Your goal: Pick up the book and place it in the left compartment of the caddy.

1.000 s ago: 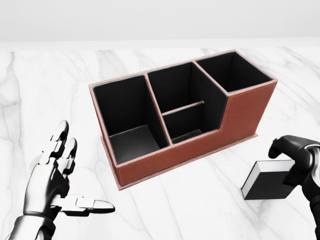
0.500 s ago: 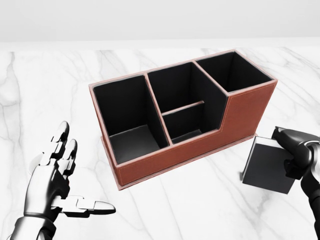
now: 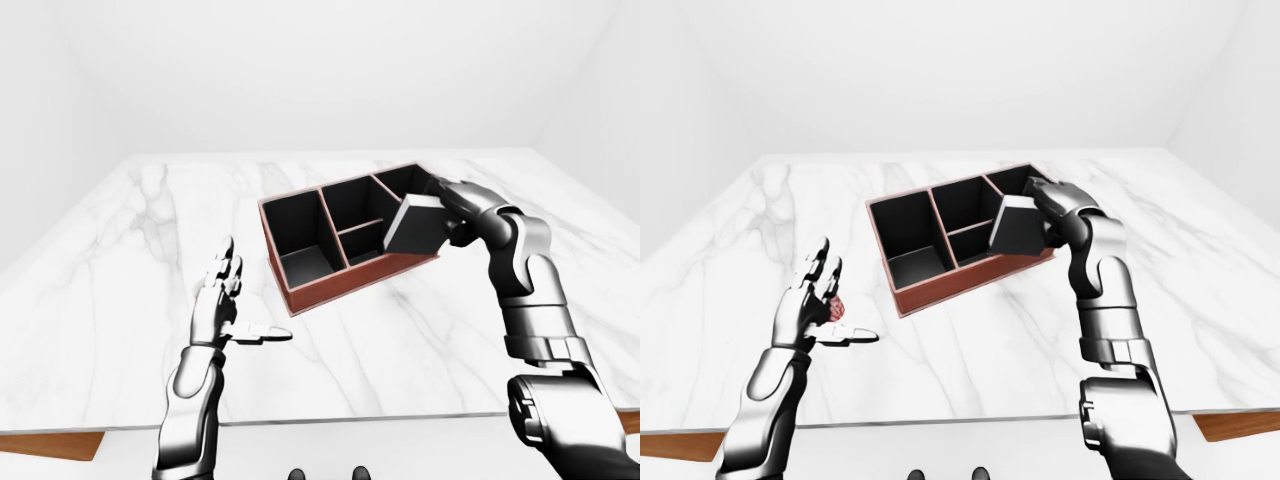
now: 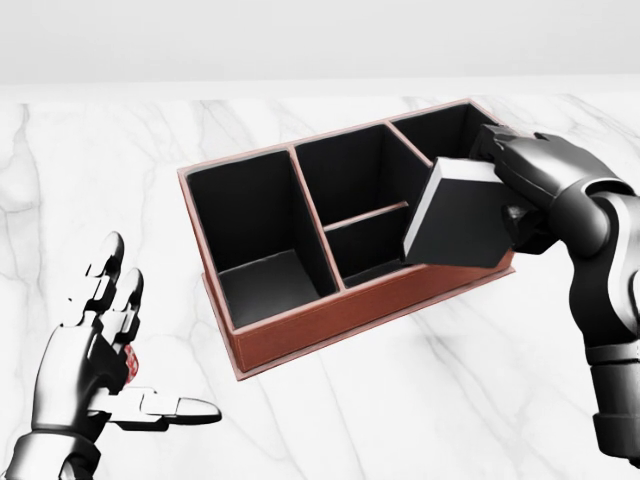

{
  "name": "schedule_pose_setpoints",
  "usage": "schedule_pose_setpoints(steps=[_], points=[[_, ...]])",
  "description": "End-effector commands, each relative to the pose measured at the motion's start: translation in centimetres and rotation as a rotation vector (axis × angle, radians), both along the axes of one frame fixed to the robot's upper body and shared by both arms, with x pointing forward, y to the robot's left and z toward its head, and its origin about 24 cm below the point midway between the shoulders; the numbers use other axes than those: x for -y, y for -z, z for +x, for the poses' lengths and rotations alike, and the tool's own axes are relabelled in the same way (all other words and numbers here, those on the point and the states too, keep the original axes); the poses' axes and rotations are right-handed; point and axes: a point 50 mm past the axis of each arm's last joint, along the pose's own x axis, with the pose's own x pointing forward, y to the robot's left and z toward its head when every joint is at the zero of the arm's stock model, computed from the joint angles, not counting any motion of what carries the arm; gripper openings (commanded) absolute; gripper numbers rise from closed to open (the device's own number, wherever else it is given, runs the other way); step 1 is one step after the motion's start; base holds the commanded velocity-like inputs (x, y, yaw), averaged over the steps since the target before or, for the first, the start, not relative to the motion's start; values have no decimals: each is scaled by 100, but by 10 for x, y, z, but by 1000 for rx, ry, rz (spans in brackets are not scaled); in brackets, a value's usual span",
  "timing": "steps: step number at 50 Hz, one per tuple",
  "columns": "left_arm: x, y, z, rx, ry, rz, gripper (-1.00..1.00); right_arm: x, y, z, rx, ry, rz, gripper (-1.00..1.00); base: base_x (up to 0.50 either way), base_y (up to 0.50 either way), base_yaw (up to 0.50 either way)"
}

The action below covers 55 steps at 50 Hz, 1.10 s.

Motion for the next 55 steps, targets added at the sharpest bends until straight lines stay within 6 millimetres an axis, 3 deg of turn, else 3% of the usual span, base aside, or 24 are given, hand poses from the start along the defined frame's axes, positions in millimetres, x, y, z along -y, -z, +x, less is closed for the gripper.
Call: schedule_pose_setpoints(steps=[1,11,24,41,55], points=[[-5,-6,2,26,-12,-9,100,-50,-59,0,226,-156,48,-100,0,0,0],[-14,-11,8,41,-48,-17,100,-81,-39,27,206,-182,122,-100,0,0,0],[-36,-14,13,50,-130,-34,100,-108,-26,60,202,-164,204,-100,0,0,0],[-42,-18,-1,74,-157,-30,100,-153,-14,60,166,-269,171,-100,0,0,0],[-41,-19,0,79,-147,-30,100,-176,-15,56,161,-317,172,-100,0,0,0]])
